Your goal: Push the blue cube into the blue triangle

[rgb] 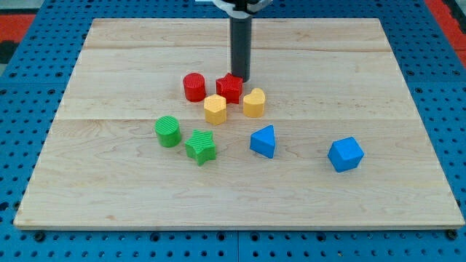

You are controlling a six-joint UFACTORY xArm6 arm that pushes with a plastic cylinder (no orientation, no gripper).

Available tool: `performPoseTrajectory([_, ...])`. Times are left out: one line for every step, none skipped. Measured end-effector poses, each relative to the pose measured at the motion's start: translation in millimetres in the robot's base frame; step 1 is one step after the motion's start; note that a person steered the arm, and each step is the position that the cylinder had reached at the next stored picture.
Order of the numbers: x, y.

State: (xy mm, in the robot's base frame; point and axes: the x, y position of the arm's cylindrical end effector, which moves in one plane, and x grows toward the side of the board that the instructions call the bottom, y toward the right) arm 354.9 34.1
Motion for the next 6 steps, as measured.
performPoseTrajectory([0.0, 129.0])
performPoseTrajectory([68.5, 192.6])
performPoseTrajectory([135.6, 203.9])
performPoseTrajectory([180.7, 149.3])
performPoseTrajectory([186.7, 84.3])
performPoseTrajectory([188.2, 50.7])
